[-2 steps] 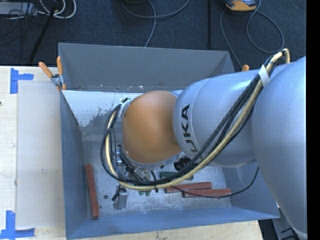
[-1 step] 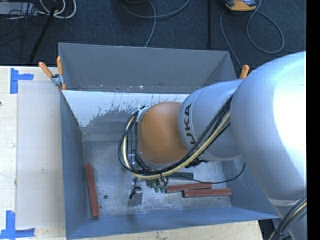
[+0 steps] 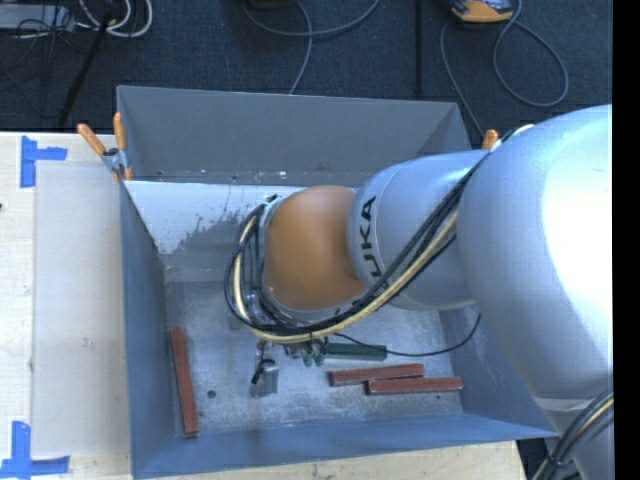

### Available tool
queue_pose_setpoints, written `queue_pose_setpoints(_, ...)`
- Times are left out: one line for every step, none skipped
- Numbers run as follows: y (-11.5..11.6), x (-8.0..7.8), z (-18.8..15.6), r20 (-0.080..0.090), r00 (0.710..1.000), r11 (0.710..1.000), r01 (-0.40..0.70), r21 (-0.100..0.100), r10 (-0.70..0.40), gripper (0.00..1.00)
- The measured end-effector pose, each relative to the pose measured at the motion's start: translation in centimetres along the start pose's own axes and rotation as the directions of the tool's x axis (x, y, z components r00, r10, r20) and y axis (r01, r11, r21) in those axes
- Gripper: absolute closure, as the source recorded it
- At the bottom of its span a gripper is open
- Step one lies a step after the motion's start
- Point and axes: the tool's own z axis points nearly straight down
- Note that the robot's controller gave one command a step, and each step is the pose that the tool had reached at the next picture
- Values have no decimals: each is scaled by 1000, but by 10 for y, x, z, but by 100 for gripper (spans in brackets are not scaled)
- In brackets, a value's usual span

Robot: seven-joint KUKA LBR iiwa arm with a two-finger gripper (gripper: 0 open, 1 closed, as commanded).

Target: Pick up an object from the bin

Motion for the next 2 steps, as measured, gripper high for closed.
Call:
queue_pose_setpoints(-89, 5, -38, -1, 931, 931, 366, 2, -366, 0)
queue_pose_setpoints(-115, 84, -21, -10, 912, 912, 410, -3, -410, 0)
